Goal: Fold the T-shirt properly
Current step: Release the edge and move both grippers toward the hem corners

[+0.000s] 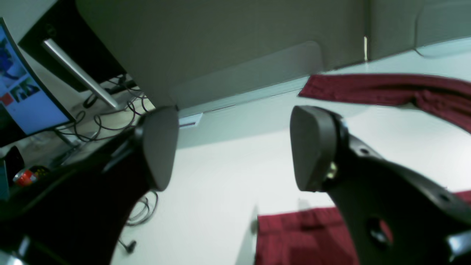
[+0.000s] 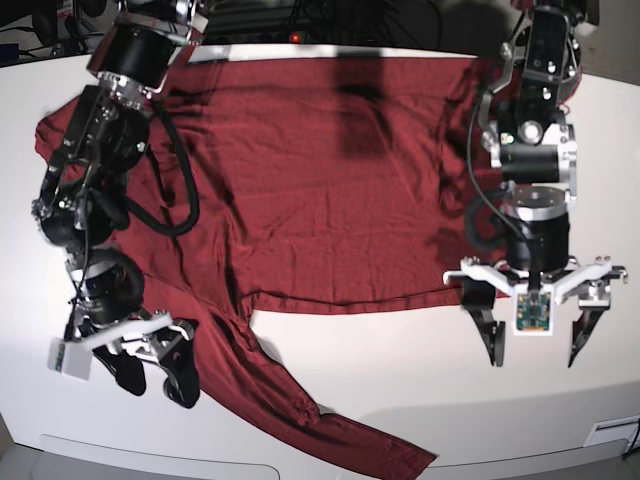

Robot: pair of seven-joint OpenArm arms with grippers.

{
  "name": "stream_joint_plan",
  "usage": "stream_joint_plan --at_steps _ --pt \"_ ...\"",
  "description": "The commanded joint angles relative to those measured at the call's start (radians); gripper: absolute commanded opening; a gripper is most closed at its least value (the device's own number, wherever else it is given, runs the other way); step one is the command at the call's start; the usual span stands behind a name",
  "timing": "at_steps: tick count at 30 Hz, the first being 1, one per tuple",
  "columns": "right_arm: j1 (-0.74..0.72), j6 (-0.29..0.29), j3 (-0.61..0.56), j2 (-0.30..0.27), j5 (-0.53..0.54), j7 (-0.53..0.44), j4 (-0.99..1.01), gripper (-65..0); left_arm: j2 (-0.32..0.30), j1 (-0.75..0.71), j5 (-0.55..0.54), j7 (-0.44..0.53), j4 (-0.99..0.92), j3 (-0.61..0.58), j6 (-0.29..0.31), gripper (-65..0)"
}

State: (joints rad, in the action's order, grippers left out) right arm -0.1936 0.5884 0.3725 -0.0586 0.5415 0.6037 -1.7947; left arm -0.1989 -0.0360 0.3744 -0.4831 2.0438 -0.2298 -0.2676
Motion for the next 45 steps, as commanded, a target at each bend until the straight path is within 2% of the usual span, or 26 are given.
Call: stream_joint_plan --at_steps 1,3,8,16,22,23,27,28,33,35,37,40,43,45 --pt "-0.034 0.013 -0.002 -0.005 0.016 -0.014 -0.018 -17.3 -0.002 0.024 0.014 0.006 0.017 0.001 -0.013 -19.5" --pt "-0.049 0.016 -0.013 -0.005 0.012 -0.008 -0.018 -17.3 -0.002 0.044 0.015 -0.005 0.016 0.001 0.004 -19.5" --pt "-0.066 0.075 -0.081 -0.005 0.004 0.016 -0.016 -17.3 -0.002 0.079 0.014 -0.003 0.007 0.001 0.131 -19.5" --pt "-0.084 0.073 -0.277 -0.005 -0.206 -0.025 -0.011 -17.3 -0.002 0.153 0.018 0.005 -0.158 0.001 0.134 -19.5" --pt "-0.136 0.021 -0.304 -0.005 -0.282 -0.024 0.017 -17.3 -0.005 0.277 0.017 0.005 -0.396 0.001 0.137 -19.5" --pt "-0.145 0.021 -0.304 -0.005 -0.281 -0.019 0.032 -17.3 -0.007 0.299 0.016 0.005 -0.436 0.002 0.158 -19.5" --pt "-0.160 0.022 -0.303 -0.005 -0.281 -0.018 0.079 -17.3 -0.051 0.399 -0.097 0.004 -0.608 0.003 0.360 -19.5" --pt "-0.160 0.022 -0.303 -0.005 -0.281 -0.018 0.086 -17.3 -0.063 0.425 -0.126 0.005 -0.655 0.003 0.394 -19.5" --pt "-0.159 0.022 -0.300 -0.006 -0.307 0.028 0.094 -17.3 -0.121 0.564 -0.245 0.004 -0.908 0.023 0.443 -19.5" --pt "-0.154 0.022 -0.300 -0.011 -0.323 0.035 0.094 -17.3 -0.150 0.616 -0.311 -0.001 -1.009 0.035 0.502 -19.5" --pt "-0.146 0.022 -0.300 -0.024 -0.325 0.042 0.094 -17.3 -0.178 0.662 -0.406 -0.038 -1.104 0.041 0.615 -19.5" --pt "-0.131 0.021 -0.300 -0.039 -0.325 0.052 0.094 -17.3 -0.212 0.711 -0.580 -0.150 -1.212 0.041 0.768 -19.5" --pt "-0.117 0.021 -0.300 -0.042 -0.325 0.064 0.094 -17.3 -0.235 0.737 -0.740 -0.245 -1.271 0.041 0.867 -19.5" --pt "-0.114 0.021 -0.300 -0.041 -0.321 0.080 0.094 -17.3 -0.247 0.743 -0.805 -0.261 -1.290 0.041 0.922 -19.5"
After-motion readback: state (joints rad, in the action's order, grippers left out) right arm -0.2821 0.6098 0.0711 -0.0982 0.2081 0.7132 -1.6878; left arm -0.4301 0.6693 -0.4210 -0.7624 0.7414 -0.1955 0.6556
